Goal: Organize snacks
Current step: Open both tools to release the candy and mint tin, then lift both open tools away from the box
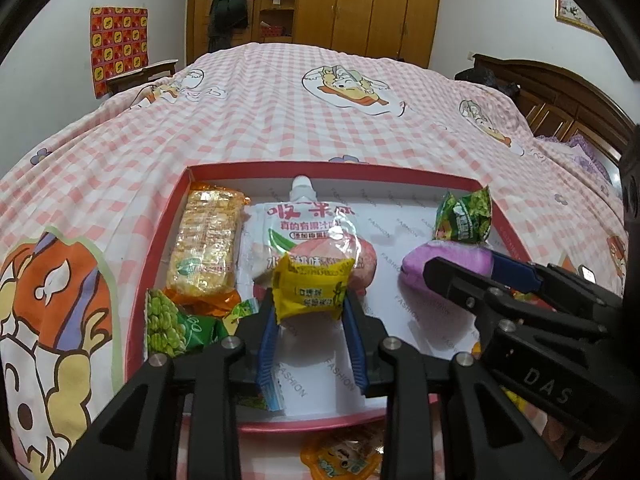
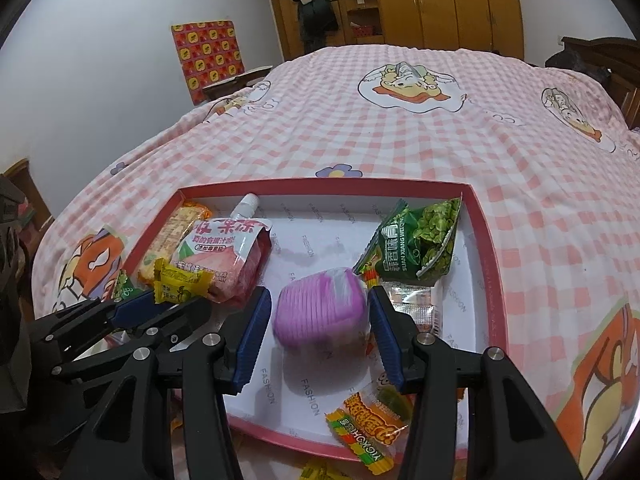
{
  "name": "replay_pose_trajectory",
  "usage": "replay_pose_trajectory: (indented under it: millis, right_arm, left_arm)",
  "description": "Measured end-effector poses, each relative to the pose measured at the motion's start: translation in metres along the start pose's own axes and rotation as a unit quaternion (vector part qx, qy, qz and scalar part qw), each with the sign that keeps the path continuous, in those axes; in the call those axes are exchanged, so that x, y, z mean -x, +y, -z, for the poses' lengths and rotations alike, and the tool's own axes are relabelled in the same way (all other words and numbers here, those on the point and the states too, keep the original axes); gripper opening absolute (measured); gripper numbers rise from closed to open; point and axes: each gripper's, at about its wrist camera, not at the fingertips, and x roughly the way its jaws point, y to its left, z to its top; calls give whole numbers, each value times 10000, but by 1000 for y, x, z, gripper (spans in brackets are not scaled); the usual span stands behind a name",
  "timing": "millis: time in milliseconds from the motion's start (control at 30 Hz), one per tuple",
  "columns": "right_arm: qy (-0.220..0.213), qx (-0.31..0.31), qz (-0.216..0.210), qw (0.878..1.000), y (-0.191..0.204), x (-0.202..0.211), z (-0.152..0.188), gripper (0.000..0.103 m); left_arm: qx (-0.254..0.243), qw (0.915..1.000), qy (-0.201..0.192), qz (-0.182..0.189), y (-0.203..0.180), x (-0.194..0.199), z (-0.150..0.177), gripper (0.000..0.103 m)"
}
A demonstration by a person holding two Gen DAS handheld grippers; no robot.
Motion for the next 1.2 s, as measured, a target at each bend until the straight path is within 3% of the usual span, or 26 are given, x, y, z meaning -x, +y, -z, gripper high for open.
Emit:
replay_pose_trajectory:
  millis: [467,700,1200]
  right_arm:
    - [-125,-56,97,9999,-4,18,4,55]
    - [-162,-137,3,9998,-9,33,10,55]
    - [-125,-111,-135,9998,-16,61,38,55]
  left_arm:
    - [-1,10000,-1,50,-4,9,1,45]
    - [31,9998,-55,168,-6,23,4,60]
    - [-52,9994,-65,340,-13,49,22,63]
